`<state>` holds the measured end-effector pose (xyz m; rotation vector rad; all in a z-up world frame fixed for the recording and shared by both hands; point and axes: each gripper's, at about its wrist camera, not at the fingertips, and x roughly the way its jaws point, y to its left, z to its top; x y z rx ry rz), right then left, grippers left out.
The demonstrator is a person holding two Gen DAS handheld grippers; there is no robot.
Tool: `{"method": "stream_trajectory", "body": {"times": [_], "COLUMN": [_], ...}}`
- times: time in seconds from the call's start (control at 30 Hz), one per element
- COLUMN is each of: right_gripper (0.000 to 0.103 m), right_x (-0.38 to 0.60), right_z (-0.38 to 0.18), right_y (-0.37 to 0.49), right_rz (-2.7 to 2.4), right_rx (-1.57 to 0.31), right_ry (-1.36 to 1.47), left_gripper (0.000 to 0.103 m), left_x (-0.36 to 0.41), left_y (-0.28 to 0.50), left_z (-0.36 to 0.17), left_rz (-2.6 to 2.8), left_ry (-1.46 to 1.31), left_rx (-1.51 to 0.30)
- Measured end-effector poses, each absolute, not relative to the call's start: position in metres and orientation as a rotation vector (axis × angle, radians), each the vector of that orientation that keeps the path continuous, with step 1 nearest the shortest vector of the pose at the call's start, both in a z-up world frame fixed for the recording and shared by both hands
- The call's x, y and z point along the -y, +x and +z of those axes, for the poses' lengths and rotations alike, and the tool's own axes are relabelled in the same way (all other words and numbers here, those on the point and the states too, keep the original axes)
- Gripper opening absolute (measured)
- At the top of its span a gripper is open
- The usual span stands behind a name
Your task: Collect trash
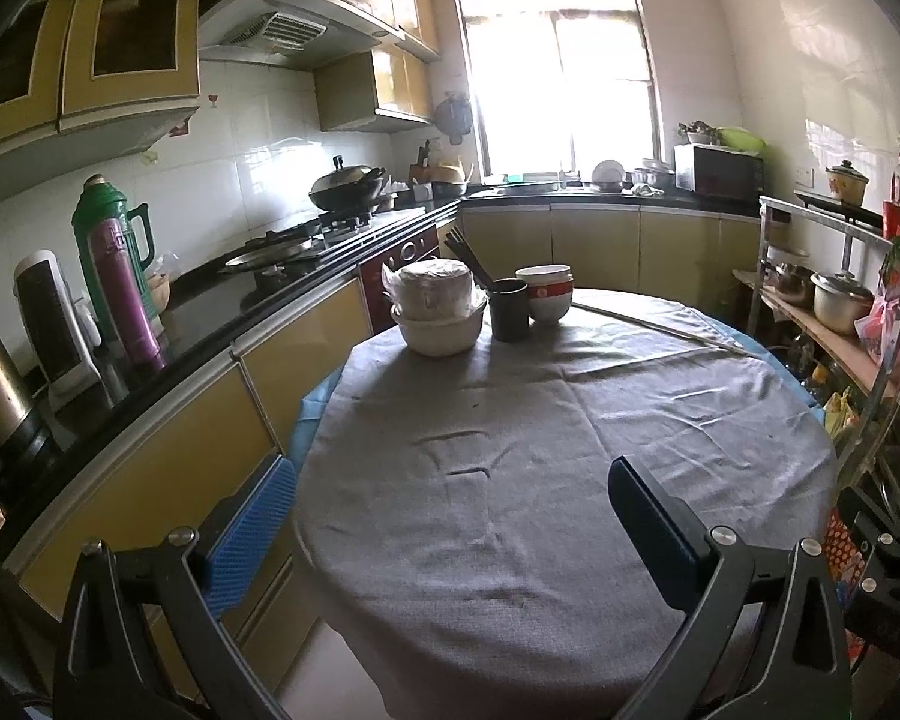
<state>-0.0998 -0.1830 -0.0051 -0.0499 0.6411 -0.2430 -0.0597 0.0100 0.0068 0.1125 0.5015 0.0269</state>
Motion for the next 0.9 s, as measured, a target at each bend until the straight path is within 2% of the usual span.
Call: {"method": "stream_trajectory", "body": {"times": [0.9], "right_gripper": [0.103], "right_x": [0.1815], "right_z": [-0.0099], "right_y": [-0.0929], "right_rz": [-0.203], "right_rx": [-0.662], "right_ry": [-0.015], "left_gripper": [0.103], "left_x": [-0.0124], "left_y": [-0.0548], "left_z": [-0.0026], "left_rz": [0.048], "left_ry": [0.135], "left_rx": [-0.533]}}
